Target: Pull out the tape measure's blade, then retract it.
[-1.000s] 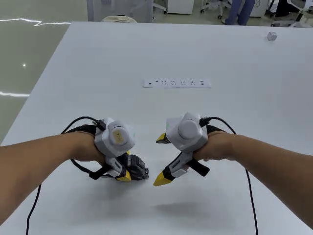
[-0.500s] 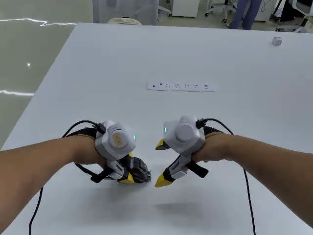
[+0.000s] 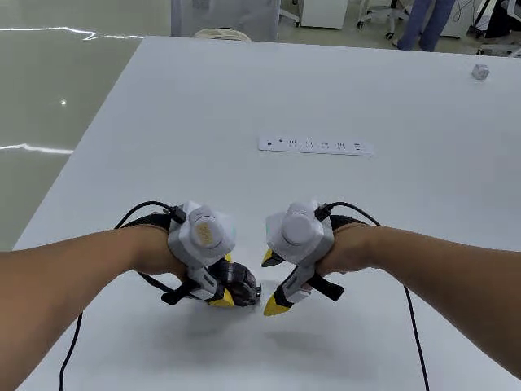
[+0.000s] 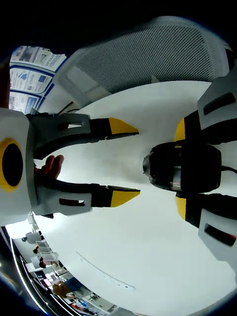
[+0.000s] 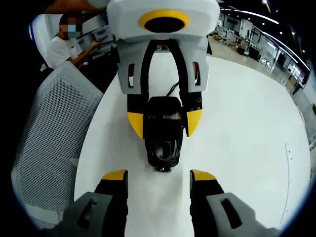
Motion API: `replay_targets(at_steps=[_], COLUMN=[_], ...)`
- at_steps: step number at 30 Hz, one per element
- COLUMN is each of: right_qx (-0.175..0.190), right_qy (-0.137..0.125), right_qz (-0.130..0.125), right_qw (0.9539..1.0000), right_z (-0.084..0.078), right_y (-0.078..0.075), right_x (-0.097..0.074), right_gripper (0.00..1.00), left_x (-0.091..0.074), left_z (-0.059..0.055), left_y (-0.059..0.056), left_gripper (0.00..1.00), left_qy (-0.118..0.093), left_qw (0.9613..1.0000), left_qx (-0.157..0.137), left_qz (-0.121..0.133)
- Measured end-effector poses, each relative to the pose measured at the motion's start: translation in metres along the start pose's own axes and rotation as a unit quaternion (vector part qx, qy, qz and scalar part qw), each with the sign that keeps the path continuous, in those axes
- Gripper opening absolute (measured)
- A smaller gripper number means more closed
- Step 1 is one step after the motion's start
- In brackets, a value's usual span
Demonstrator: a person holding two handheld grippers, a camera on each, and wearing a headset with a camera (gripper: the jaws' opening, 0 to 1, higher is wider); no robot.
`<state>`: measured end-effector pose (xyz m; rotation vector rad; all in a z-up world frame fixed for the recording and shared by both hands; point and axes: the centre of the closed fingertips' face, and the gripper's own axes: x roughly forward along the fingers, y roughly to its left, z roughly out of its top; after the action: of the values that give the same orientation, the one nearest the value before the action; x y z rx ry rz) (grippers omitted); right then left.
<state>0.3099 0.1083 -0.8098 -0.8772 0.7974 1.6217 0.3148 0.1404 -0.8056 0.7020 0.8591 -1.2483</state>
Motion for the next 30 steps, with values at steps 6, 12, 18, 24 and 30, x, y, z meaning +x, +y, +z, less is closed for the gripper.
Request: replay_targets(at_steps=[6,12,18,24,30], right_qx=[0.001,-0.002,-0.009,-0.020,0.001], right_qy=[0.024,0.033,0.034,0.048,0.058], right_qz=[0.004,0.003,-0.002,-0.012,-0.010], right_qw=[0.9997,0.9994,0.9994,0.9986,0.9983], right_z=[-0.010,-0.009,-0.006,-0.008,-0.008], right_y=[-0.001,-0.001,-0.002,-0.004,-0.006], right_x=[0.014,0.020,0.024,0.027,0.028], right_gripper=[0.41,0.37,0.29,0.21,0.16], left_x=[0.000,0.000,0.001,0.000,0.000], left_z=[0.000,0.000,0.000,0.001,0.000], left_y=[0.001,0.001,0.001,0.000,0.001], left_gripper=[0.35,0.35,0.35,0.35,0.35], left_qy=[-0.001,-0.001,-0.002,-0.003,-0.005], left_qw=[1.0000,1.0000,1.0000,0.9999,0.9999], left_qx=[-0.004,-0.006,-0.008,-0.011,-0.016], left_qz=[-0.002,-0.002,-0.002,-0.002,0.000])
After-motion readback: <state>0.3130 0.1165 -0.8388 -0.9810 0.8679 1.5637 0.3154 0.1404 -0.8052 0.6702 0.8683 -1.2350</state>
